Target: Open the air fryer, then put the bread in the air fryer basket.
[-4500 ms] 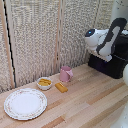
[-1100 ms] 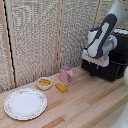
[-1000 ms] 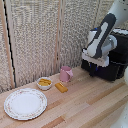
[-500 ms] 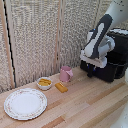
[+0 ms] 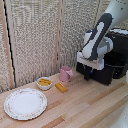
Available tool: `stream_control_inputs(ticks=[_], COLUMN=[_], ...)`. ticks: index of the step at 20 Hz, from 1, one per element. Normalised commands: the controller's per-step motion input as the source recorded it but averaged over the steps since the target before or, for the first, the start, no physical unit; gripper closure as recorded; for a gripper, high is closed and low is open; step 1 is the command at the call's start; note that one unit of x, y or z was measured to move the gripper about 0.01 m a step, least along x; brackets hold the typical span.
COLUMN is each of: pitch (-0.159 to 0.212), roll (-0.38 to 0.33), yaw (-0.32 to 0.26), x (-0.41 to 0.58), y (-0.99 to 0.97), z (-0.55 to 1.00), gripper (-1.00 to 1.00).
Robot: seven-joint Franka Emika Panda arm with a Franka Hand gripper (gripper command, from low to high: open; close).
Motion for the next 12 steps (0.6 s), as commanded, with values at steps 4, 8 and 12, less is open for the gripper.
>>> stream_control_inputs(ticks=[4, 8, 12], pitch=[-0.003, -0.011, 0.064], roll=[-0.017, -0.020, -0.022], yaw=[-0.099, -0.028, 0.052], x=[0.005, 0.000, -0.129], y=[0.06, 0.15, 0.31], z=[0.03, 0.05, 0.31], gripper=[-1.00, -1.00, -1.00])
